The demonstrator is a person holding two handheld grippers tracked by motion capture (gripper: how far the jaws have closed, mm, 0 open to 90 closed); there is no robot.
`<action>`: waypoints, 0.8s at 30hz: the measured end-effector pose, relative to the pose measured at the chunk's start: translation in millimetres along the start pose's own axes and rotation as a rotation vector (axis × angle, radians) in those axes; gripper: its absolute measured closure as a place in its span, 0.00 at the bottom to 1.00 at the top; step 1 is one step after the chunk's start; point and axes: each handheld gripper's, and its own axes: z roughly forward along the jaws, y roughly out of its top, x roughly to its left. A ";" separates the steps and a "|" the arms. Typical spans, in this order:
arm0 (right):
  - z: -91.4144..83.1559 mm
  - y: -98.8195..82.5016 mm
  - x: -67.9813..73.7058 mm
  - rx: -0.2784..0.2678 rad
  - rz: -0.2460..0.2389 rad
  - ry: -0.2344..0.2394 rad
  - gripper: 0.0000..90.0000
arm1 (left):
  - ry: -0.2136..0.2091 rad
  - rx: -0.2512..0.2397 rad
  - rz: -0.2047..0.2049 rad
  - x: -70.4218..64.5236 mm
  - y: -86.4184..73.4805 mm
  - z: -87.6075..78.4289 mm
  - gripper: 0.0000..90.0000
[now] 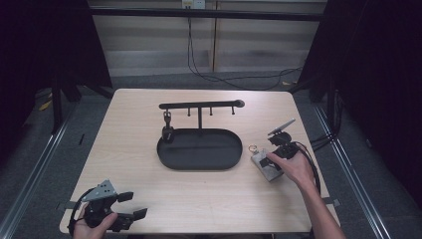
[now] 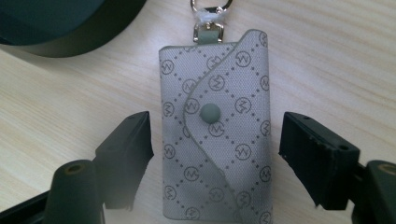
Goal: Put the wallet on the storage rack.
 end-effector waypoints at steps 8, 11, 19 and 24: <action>8.7 1.0 0.0 0.042 -0.024 -0.014 0.28 | -0.001 0.001 0.001 0.1 0.2 0.3 0.21; 12.5 1.8 1.3 0.058 -0.040 -0.024 0.28 | 0.000 0.003 0.001 0.9 0.1 -0.3 0.21; 21.2 4.6 4.7 0.104 -0.057 -0.027 0.28 | 0.000 0.005 -0.004 1.9 0.0 -0.3 0.21; 26.5 6.4 7.0 0.120 -0.074 -0.052 0.28 | 0.009 0.006 -0.007 2.8 0.9 0.0 0.21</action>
